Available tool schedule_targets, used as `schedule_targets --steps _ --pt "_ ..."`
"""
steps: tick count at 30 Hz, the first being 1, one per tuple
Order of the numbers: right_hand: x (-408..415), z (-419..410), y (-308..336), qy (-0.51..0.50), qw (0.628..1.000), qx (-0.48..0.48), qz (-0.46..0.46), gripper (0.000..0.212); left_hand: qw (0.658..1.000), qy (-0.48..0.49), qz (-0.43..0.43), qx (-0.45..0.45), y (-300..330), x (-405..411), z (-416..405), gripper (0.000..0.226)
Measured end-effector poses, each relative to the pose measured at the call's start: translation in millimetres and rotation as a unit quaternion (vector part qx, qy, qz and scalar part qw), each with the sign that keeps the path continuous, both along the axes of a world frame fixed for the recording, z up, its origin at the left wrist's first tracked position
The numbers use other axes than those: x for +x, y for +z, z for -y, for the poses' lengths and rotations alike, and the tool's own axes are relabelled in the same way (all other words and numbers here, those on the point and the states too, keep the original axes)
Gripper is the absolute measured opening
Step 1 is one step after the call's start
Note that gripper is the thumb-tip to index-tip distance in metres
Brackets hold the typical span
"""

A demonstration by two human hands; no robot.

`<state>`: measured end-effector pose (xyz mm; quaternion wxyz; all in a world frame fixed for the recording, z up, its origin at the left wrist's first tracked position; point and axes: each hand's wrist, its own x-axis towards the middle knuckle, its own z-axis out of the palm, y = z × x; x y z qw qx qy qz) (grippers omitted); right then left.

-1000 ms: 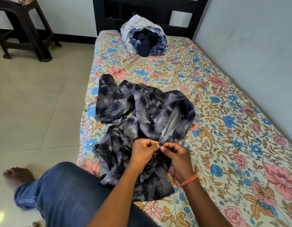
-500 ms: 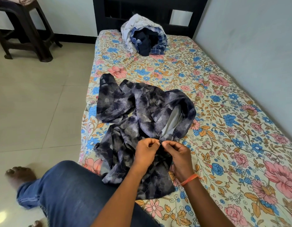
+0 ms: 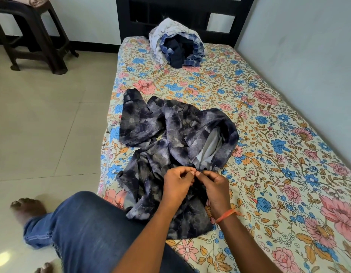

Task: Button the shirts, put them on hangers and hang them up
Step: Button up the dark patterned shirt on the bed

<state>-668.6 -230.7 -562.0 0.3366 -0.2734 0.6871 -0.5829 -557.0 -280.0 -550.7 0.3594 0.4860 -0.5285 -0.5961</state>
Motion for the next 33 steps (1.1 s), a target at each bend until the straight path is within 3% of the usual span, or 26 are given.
schedule_targets --steps 7,16,21,25,33 --pt "-5.5 -4.1 -4.8 0.020 1.000 -0.002 0.023 0.010 0.998 0.011 0.028 -0.059 3.2 1.7 -6.2 0.016" --pt "2.6 -2.9 -4.1 -0.009 0.998 0.006 -0.066 0.008 0.997 0.054 0.040 -0.047 2.8 -0.3 -6.6 0.010" --pt "6.4 -2.6 -3.9 -0.013 0.997 0.010 -0.079 0.016 1.000 0.014 0.019 -0.005 -1.8 0.2 -0.6 0.012" --pt "10.1 -3.9 -3.7 -0.015 0.992 0.010 -0.123 0.022 0.999 -0.022 0.025 -0.025 -3.7 0.2 -0.4 0.011" --pt "15.8 -8.0 3.0 -0.014 0.980 0.001 -0.200 0.021 0.998 0.005 0.046 -0.048 -2.7 -0.5 -2.6 0.012"
